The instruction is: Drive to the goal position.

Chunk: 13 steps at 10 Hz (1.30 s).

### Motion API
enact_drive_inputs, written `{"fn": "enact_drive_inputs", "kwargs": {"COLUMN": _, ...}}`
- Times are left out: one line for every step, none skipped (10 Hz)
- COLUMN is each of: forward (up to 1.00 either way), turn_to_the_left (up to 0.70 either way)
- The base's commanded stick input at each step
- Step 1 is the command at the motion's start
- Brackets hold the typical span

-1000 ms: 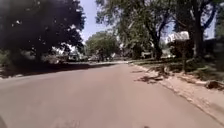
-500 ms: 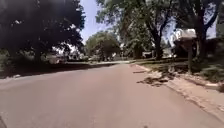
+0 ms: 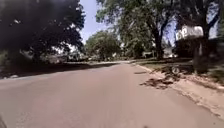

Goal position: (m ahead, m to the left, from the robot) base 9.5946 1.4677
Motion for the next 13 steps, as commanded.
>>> {"fn": "enact_drive_inputs", "kwargs": {"forward": 0.50, "turn_to_the_left": -0.05}}
{"fn": "enact_drive_inputs", "kwargs": {"forward": 0.50, "turn_to_the_left": -0.50}}
{"fn": "enact_drive_inputs", "kwargs": {"forward": 0.50, "turn_to_the_left": -0.50}}
{"fn": "enact_drive_inputs", "kwargs": {"forward": 0.50, "turn_to_the_left": -0.50}}
{"fn": "enact_drive_inputs", "kwargs": {"forward": 0.50, "turn_to_the_left": -0.50}}
{"fn": "enact_drive_inputs", "kwargs": {"forward": 0.50, "turn_to_the_left": -0.50}}
{"fn": "enact_drive_inputs", "kwargs": {"forward": 0.50, "turn_to_the_left": 0.00}}
{"fn": "enact_drive_inputs", "kwargs": {"forward": 0.50, "turn_to_the_left": 0.00}}
{"fn": "enact_drive_inputs", "kwargs": {"forward": 0.50, "turn_to_the_left": 0.00}}
{"fn": "enact_drive_inputs", "kwargs": {"forward": 0.50, "turn_to_the_left": 0.00}}
{"fn": "enact_drive_inputs", "kwargs": {"forward": 0.50, "turn_to_the_left": 0.00}}
{"fn": "enact_drive_inputs", "kwargs": {"forward": 0.50, "turn_to_the_left": 0.00}}
{"fn": "enact_drive_inputs", "kwargs": {"forward": 0.50, "turn_to_the_left": 0.00}}
